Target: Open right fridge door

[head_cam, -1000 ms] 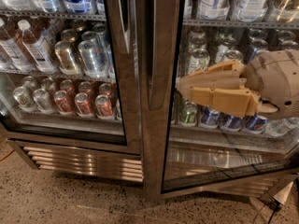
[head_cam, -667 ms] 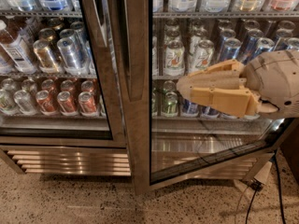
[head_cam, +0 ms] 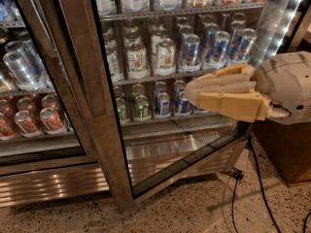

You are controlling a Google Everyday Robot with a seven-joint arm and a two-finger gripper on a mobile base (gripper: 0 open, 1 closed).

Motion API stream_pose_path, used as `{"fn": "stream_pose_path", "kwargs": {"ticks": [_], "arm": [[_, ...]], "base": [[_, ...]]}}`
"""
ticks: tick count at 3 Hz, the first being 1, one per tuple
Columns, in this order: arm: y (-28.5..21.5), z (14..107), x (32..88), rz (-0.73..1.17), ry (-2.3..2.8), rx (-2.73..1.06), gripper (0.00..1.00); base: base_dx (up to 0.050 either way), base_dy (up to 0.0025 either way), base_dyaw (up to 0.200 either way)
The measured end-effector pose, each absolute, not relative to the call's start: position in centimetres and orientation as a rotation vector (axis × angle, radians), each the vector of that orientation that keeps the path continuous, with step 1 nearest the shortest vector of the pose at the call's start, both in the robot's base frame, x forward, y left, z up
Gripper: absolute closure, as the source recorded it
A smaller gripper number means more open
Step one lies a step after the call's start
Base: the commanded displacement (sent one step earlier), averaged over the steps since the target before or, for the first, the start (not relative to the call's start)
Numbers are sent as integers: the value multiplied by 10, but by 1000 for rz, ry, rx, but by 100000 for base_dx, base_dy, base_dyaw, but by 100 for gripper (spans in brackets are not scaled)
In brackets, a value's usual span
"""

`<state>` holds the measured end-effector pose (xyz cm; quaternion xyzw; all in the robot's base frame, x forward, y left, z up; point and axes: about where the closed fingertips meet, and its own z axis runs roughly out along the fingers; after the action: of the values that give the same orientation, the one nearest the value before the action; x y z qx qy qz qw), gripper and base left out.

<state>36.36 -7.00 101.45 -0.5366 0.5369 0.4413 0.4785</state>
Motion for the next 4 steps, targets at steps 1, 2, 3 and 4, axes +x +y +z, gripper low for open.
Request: {"fn": "stream_pose_path", "kwargs": {"ticks": [1,2,3,4], "arm": [[-70,981,353,1108,1344,-1288,100],[-71,949,344,1138,1375,-1265,100],[-71,931,339,1154,1392,-1253,100],[-71,921,336,1163,1402,-1246,100]], "base": [[0,0,0],[0,0,0],[0,0,0],[0,0,0]]}}
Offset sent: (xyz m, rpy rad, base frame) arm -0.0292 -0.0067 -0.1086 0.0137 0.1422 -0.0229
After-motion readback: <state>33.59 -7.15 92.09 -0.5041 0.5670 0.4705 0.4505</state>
